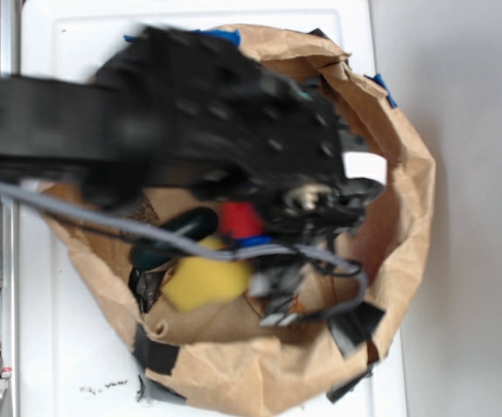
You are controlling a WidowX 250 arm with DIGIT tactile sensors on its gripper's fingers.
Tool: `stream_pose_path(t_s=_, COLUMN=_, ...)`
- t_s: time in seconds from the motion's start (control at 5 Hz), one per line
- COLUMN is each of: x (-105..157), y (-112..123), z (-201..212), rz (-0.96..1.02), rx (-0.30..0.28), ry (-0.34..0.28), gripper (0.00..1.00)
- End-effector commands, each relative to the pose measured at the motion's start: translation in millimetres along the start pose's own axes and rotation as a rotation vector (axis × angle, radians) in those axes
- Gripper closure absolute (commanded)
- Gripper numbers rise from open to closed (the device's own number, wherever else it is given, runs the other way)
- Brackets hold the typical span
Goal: Grab the red paper.
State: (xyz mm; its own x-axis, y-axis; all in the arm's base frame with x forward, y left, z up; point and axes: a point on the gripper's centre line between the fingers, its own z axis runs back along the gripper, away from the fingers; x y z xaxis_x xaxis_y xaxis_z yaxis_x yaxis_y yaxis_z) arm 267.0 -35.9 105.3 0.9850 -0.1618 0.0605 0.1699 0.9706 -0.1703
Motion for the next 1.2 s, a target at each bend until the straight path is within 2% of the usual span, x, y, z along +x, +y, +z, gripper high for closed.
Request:
stream_pose_path(t_s=0.0, x=-33.3, y=-34.9, z=100.0, rz=0.027, rx=0.003, ry=0.049, gripper=1.0)
stream_pose_path(t_s=0.2, x=-24.6, y=-18.5, z=106.1, rz=0.081, rx=-0.007, ry=-0.012, gripper=1.0)
stream_pose_path(t_s=0.4, x=-12.9, y=-1.0, z=100.2, rz=0.153, rx=0.011, ry=-0.07, gripper=1.0)
stream_pose_path(t_s=0.6, x=-9.3, y=1.0, z=94.2, rz=0.173, rx=0.017, ry=-0.092, gripper=1.0)
stream_pose_path(t_s=0.8, x=-12.3, y=-4.3, z=98.0, rz=0.161, rx=0.018, ry=-0.08, gripper=1.0)
stream_pose_path(t_s=1.0, x=-12.3, y=-4.3, z=98.0, rz=0.161, rx=0.018, ry=-0.08, gripper=0.0)
